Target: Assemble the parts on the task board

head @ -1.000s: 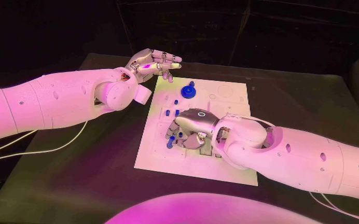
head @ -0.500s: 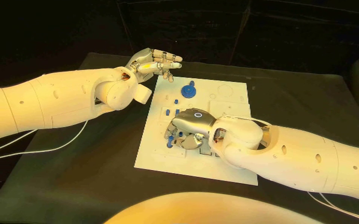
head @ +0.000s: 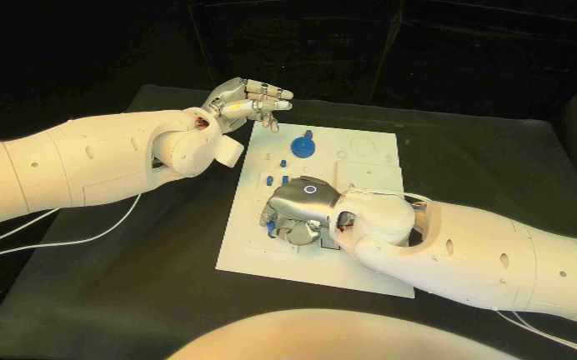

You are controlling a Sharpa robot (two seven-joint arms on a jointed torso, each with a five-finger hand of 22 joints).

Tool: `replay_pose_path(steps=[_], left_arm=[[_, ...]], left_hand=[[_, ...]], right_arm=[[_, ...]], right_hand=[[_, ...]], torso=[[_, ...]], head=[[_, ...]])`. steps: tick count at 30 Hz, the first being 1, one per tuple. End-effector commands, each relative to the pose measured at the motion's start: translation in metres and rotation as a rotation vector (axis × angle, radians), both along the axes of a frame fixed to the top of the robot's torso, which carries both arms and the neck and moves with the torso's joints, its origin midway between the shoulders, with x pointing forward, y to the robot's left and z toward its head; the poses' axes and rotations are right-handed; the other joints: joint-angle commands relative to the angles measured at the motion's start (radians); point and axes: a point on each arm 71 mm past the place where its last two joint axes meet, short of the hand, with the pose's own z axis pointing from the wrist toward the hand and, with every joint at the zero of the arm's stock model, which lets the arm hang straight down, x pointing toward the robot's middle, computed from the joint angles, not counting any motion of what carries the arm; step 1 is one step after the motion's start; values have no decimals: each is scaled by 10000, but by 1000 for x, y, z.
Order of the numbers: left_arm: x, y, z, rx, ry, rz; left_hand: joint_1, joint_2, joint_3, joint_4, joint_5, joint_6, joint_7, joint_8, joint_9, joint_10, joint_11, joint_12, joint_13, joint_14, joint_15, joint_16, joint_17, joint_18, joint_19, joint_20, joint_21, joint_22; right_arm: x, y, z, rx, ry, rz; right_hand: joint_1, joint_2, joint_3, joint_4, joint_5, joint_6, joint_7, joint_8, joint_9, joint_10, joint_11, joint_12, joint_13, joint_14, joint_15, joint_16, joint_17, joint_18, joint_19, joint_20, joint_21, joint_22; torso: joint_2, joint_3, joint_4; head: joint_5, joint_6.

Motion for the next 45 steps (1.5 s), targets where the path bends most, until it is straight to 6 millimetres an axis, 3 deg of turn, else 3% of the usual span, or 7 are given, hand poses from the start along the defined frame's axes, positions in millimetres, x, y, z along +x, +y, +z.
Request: replay_pose_path(steps=[1, 13, 18, 23, 27, 34, 45], left_arm=[[0, -1, 1, -103, -15, -114], [-1, 0, 1, -92, 19, -110], [0, 2, 1, -81, 25, -86], [-1, 3, 1, -71, 39, -73], [-1, 3, 1, -69, 40, -64], [-2, 3, 1, -81, 37, -72], [-2, 4, 1, -79, 31, -56]], left_hand=[[-17, 95, -62, -25, -7, -17, 35, 2, -3, -60, 8, 46, -13, -45, -13, -42, -17, 137, -69, 34, -25, -9], [-36, 101, -87, -18, -7, -21, 32, 7, -4, -71, 7, 61, -14, -51, -11, -38, -33, 137, -67, 37, -43, -23], [-36, 101, -87, -18, -7, -21, 32, 7, -4, -71, 7, 61, -14, -51, -11, -38, -33, 137, -67, 37, -43, -23], [-36, 101, -87, -18, -7, -21, 32, 7, -4, -71, 7, 61, -14, -51, -11, -38, -33, 137, -67, 37, -43, -23], [-36, 101, -87, -18, -7, -21, 32, 7, -4, -71, 7, 61, -14, -51, -11, -38, -33, 137, -67, 37, -43, -23], [-36, 101, -87, -18, -7, -21, 32, 7, -4, -71, 7, 61, -14, -51, -11, -38, -33, 137, -67, 37, -43, -23], [-36, 101, -87, -18, -7, -21, 32, 7, -4, -71, 7, 61, -14, -51, -11, -38, -33, 137, -67, 37, -43, -23]], right_arm=[[-1, 0, 1, -39, -161, 178], [2, -11, 6, 902, -90, -176], [1, -24, 9, 1563, 308, -281], [1, -47, 13, 2150, 871, -763], [9, -92, 19, 3007, 2049, -2558], [20, -166, 18, 2498, 3751, -5865], [14, -215, 14, 887, 3863, -7889]], right_hand=[[-124, -65, -57, -12, 45, -104, 5, -51, -26, -187, 43, -97, 3, -13, 65, -64, -29, -39, -91, 35, -72, -47], [-440, -418, -1034, 166, 145, -1467, 129, -44, -84, -1948, 293, -103, 25, -472, 280, -982, -1213, 221, -1089, 275, -1005, -1630], [-513, -560, -2438, 562, 288, -2861, -168, -82, -88, -2786, 425, 99, 57, -825, 412, -1895, -2377, 375, -1612, 393, -1755, -2659], [-254, -321, -3269, 828, 295, -2466, -71, 13, -8, -2636, 346, 587, 105, -695, 356, -1771, -2370, 371, -1434, 360, -1801, -2654], [73, 293, -3277, 883, 335, -1259, 205, 473, 193, -950, 129, 1628, 368, -193, 168, -922, -1444, 174, -549, 193, -1107, -1477], [-974, 139, -4204, 1642, 1174, -407, -478, 1090, 366, 2236, -693, 5560, 3415, 394, -463, 887, 683, -231, 887, -386, 274, 907], [-1222, 614, -5802, 2663, 2117, -692, -585, 2225, 833, 2171, -736, 11389, 10313, 657, -513, 3293, 3787, -604, 1823, -464, 1590, 3245]], torso=[[3, 0, -6], [-5, 4, -3], [-3, 9, -9], [-6, 2, -16], [-34, -13, -32], [-101, -48, -107], [-178, -51, -275]], head=[[9, -18], [-9, -4], [-20, 24], [-129, 79], [-401, 173], [-860, 387], [-1134, 443]])
